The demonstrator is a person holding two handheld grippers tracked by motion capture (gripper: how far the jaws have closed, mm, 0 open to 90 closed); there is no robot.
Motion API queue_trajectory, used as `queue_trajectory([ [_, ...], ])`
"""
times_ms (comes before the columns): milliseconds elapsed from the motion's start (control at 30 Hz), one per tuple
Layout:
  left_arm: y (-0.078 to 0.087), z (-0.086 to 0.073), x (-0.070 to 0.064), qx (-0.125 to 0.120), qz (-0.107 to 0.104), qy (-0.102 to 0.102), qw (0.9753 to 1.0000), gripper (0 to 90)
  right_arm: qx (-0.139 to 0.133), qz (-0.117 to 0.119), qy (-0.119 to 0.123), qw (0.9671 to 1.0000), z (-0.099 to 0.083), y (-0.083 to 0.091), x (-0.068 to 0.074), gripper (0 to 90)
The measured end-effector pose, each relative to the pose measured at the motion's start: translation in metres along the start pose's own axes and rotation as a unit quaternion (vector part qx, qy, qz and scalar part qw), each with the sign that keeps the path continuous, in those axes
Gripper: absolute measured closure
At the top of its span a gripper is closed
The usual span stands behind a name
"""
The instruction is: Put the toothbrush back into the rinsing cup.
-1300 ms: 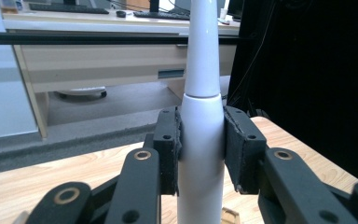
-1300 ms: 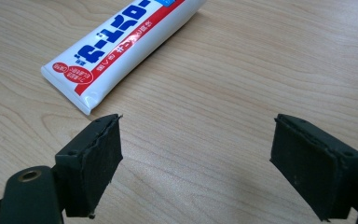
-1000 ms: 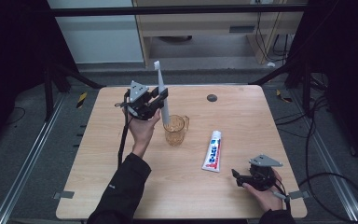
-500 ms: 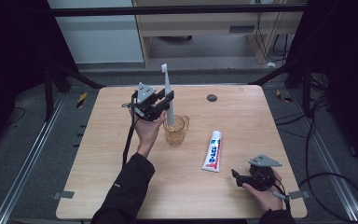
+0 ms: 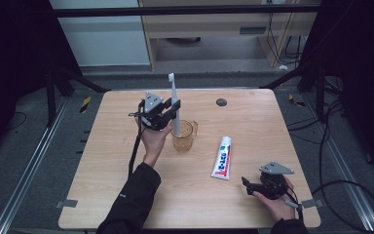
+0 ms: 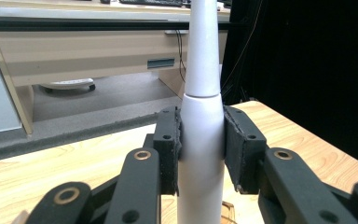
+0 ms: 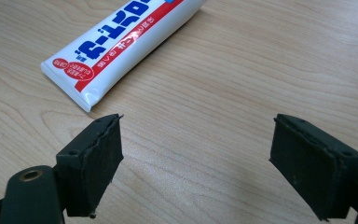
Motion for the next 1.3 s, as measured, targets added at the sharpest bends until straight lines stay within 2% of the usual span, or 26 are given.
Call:
queue_trajectory([
  [467,-0.003,-0.030,0.006,0.016,-0.005,-0.001,0.9999,67.4,0.001,0.000,0.002,1.0000,0.000,0.000,0.001,16.8],
  [667,-0.004,-0.041,0.006,0.023,-0.006,-0.012,0.9996,67.3,0.002,0.000,0.003,1.0000,0.000,0.000,0.001,16.9],
  [800,-0.004,-0.046,0.006,0.026,-0.002,-0.019,0.9995,67.3,0.001,-0.001,0.002,1.0000,0.000,0.000,0.001,16.9],
  [1300,-0.003,-0.060,0.010,0.038,-0.002,-0.025,0.9990,67.3,0.004,-0.001,0.004,1.0000,0.000,0.000,0.001,17.0],
])
Point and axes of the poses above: each handheld gripper's, and its own axes: y roughly backward along the jaws, z roughly out of its top, x roughly to its left, the point moved 1 cm from there along -y, roughly forward along the jaws, and after that the axes turned 13 degrees about y, right-handed, at the moved point
